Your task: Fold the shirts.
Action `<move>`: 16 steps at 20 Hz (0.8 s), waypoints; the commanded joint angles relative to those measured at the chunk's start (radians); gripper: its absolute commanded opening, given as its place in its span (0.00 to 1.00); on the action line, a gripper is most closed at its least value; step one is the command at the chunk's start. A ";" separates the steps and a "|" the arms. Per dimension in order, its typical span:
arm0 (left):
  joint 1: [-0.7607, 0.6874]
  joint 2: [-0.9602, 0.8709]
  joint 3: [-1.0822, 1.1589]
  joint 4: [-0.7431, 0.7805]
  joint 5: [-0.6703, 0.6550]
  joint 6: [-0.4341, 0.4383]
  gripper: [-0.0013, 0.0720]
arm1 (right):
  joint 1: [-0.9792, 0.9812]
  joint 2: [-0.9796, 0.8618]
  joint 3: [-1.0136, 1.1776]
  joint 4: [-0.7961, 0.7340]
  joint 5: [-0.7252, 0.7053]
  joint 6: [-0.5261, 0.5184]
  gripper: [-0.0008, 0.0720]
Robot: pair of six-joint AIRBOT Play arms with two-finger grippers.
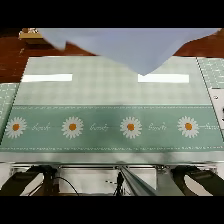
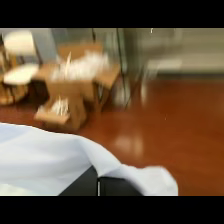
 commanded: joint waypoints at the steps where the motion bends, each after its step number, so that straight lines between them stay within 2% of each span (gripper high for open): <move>1: 0.001 0.163 0.087 0.008 -0.128 -0.114 0.04 | 0.000 0.142 0.140 -0.073 0.090 0.065 0.04; 4: 0.001 0.280 0.087 0.008 -0.299 -0.275 0.04 | 0.000 0.268 0.156 -0.072 0.240 0.134 0.04; 6: 0.001 0.340 0.087 0.008 -0.365 -0.378 0.04 | 0.000 0.342 0.156 -0.073 0.380 0.179 0.04; 8: 0.001 0.377 0.087 0.008 -0.396 -0.452 0.04 | 0.000 0.393 0.156 -0.083 0.511 0.218 0.04; 10: 0.001 0.382 0.086 0.010 -0.503 -0.510 0.04 | 0.000 0.417 0.156 -0.145 0.639 0.246 0.04; 12: 0.002 0.369 0.074 0.042 -0.671 -0.543 0.04 | 0.000 0.410 0.156 -0.176 0.778 0.249 0.04; 14: 0.011 0.357 0.031 0.114 -0.824 -0.539 0.04 | 0.000 0.367 0.147 -0.217 0.948 0.203 0.04; 16: 0.020 0.352 -0.068 0.210 -0.896 -0.460 0.04 | 0.000 0.329 0.093 -0.216 0.946 0.171 0.04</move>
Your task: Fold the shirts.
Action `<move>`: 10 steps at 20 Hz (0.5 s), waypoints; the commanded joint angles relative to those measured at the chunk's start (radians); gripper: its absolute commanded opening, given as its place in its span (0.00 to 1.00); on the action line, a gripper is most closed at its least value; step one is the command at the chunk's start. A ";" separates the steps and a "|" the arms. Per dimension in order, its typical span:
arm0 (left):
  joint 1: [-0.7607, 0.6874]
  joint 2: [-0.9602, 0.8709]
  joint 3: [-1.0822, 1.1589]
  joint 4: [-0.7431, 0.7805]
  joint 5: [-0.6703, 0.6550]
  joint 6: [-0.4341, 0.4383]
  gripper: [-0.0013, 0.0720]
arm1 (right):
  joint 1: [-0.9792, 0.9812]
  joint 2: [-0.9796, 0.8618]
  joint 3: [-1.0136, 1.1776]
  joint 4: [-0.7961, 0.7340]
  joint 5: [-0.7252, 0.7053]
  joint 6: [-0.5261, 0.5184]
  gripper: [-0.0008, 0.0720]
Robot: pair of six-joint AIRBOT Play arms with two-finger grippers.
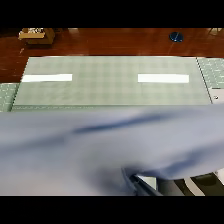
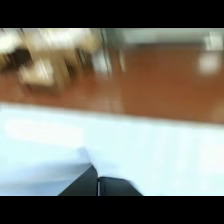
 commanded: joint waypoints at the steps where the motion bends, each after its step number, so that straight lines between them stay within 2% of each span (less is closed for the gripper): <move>1: 0.010 -0.007 -0.143 0.154 -0.180 0.063 0.04 | 0.000 -0.067 -0.083 -0.041 0.149 -0.051 0.04; 4: 0.010 -0.048 -0.371 0.267 -0.150 0.158 0.04 | 0.000 -0.210 -0.275 -0.078 0.133 -0.161 0.04; 5: 0.010 -0.074 -0.454 0.288 -0.108 0.187 0.04 | 0.000 -0.269 -0.335 -0.091 0.084 -0.195 0.04; 7: 0.009 -0.159 -0.580 0.282 0.023 0.218 0.04 | 0.000 -0.414 -0.411 -0.086 -0.087 -0.236 0.04; 10: 0.005 -0.352 -0.665 0.252 0.267 0.306 0.04 | 0.000 -0.629 -0.413 -0.004 -0.306 -0.268 0.04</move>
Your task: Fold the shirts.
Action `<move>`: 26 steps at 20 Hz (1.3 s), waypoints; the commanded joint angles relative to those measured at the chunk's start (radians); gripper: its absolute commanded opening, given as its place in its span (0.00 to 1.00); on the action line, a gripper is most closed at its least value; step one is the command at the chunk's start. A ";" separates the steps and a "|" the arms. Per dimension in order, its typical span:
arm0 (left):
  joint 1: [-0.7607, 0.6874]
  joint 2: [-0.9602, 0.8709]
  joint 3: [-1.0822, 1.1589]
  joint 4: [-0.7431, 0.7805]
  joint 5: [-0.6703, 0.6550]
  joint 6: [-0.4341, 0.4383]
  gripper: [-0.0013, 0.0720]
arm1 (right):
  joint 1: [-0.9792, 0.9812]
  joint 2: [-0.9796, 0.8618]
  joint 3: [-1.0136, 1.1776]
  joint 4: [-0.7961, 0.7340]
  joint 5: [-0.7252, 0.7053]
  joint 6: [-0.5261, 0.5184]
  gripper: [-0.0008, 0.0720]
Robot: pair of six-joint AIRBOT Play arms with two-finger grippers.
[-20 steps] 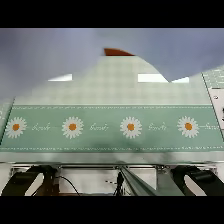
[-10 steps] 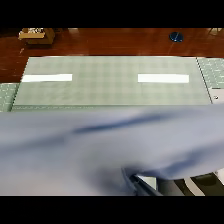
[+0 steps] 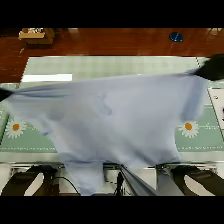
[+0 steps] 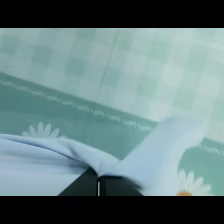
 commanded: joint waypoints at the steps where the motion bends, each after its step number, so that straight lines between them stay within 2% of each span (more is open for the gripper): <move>1: -0.001 -0.216 -0.108 0.005 0.284 0.095 0.04 | 0.000 -0.244 -0.047 0.074 -0.290 -0.069 0.04; 4: -0.002 -0.407 -0.109 0.004 0.492 0.094 0.04 | -0.001 -0.394 -0.047 0.083 -0.547 -0.045 0.04; 7: -0.002 -0.564 -0.109 0.000 0.605 0.094 0.04 | -0.001 -0.496 -0.047 0.083 -0.705 0.026 0.04; 9: -0.002 -0.654 -0.109 -0.054 0.690 0.094 0.04 | -0.001 -0.550 -0.047 0.083 -0.753 0.068 0.04; 12: -0.005 -0.754 -0.109 -0.137 0.762 0.094 0.04 | -0.001 -0.609 -0.047 0.081 -0.726 0.072 0.04; 13: -0.005 -0.779 -0.109 -0.139 0.750 0.094 0.05 | -0.001 -0.619 -0.047 0.080 -0.711 0.069 0.09; 14: -0.002 -0.794 -0.108 -0.135 0.719 0.095 0.10 | -0.001 -0.618 -0.046 0.065 -0.696 0.058 0.28; 15: 0.010 -0.795 -0.108 -0.123 0.681 0.113 0.28 | -0.002 -0.603 -0.044 0.031 -0.671 0.032 0.45; 16: 0.034 -0.787 -0.092 -0.085 0.597 0.142 0.53 | -0.005 -0.579 -0.037 -0.018 -0.618 -0.016 0.48; 17: 0.068 -0.776 -0.058 -0.009 0.472 0.158 0.70 | -0.011 -0.551 -0.019 -0.092 -0.532 -0.069 0.48; 18: 0.108 -0.764 -0.023 0.082 0.343 0.158 0.73 | -0.030 -0.510 -0.007 -0.166 -0.449 -0.106 0.48; 19: 0.159 -0.743 -0.003 0.153 0.219 0.156 0.73 | -0.072 -0.463 -0.007 -0.176 -0.407 -0.063 0.48; 21: 0.285 -0.678 -0.040 0.097 0.060 0.142 0.73 | -0.161 -0.396 -0.012 -0.196 -0.250 -0.060 0.49; 23: 0.392 -0.588 -0.173 -0.059 0.043 0.157 0.73 | -0.282 -0.343 -0.084 -0.103 -0.154 -0.062 0.58; 26: 0.477 -0.447 -0.483 -0.102 0.042 0.218 0.73 | -0.474 -0.251 -0.332 0.153 -0.124 -0.132 0.60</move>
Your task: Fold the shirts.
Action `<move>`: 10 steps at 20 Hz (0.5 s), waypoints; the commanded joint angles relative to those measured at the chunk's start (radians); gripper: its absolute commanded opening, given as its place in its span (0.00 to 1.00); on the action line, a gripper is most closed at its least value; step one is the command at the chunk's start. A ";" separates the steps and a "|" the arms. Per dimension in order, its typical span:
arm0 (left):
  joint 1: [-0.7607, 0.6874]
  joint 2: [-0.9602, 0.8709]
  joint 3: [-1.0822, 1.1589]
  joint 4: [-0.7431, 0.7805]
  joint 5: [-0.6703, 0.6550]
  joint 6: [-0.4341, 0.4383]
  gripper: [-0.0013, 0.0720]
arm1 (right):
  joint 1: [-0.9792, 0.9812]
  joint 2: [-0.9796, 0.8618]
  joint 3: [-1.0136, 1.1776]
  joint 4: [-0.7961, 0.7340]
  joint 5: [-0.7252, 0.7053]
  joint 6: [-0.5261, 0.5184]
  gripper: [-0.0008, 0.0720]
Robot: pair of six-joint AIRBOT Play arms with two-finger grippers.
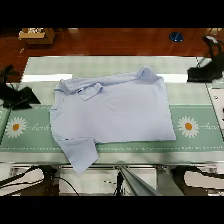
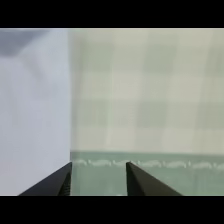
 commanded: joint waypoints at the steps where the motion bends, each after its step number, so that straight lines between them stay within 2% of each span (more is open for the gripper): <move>1: 0.117 0.153 -0.311 -0.061 -0.069 0.046 0.73 | -0.213 0.120 -0.264 0.268 0.071 -0.093 0.60; 5: 0.188 0.249 -0.587 -0.106 -0.009 0.144 0.73 | -0.388 0.224 -0.533 0.417 -0.030 -0.174 0.60; 10: 0.184 0.245 -0.658 -0.180 0.145 0.164 0.73 | -0.433 0.238 -0.578 0.461 -0.034 -0.193 0.60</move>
